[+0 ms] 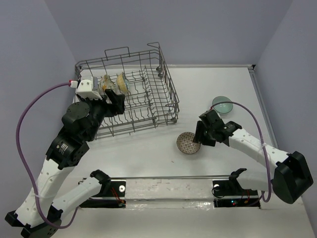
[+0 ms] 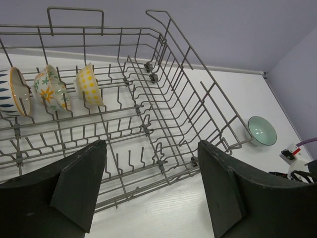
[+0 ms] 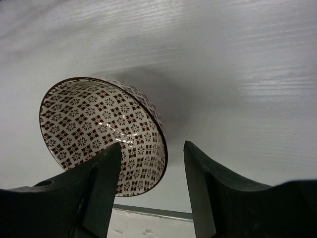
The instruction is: Load the bowls into the dish rack
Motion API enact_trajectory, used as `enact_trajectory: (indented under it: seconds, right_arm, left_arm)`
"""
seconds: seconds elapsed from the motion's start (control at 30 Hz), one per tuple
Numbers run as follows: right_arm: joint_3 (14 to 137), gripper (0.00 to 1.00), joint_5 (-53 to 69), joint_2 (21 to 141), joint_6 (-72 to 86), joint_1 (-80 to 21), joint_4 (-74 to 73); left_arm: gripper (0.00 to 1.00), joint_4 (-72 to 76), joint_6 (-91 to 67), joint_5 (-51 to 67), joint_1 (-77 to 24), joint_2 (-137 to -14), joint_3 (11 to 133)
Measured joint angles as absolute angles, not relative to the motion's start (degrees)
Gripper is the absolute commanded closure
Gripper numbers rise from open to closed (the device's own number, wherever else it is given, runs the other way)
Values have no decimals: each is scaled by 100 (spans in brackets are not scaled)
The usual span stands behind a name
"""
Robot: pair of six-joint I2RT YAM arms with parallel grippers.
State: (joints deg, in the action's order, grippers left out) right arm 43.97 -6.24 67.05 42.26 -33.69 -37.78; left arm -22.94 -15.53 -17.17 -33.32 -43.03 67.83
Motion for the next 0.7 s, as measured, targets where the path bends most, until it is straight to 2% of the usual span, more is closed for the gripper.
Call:
enact_trajectory:
  seconds: [0.27,0.4,0.43,0.53,0.7]
  right_arm:
    - [4165,51,-379,7288,4283,-3369,-3192]
    - [4123,71,-366,7378,4322,-3369,-2965]
    - [4104,81,-366,7382,4335,-3369,-2910]
    - [4036,99,-349,7389,4340,-3367,-2779]
    - [3918,99,-408,7260,4399,-3369,-2668]
  left_arm:
    - [17,-2246,-1575,-1730,-3332,-4292,6650]
    - [17,-2250,-1608,-1756,-3332,-4294,6606]
    - [17,-2248,-1621,-1756,-3332,-4300,6600]
    - [17,-2248,-1658,-1756,-3332,-4300,6595]
    - [17,-2250,-1693,-1756,-3332,-4307,6595]
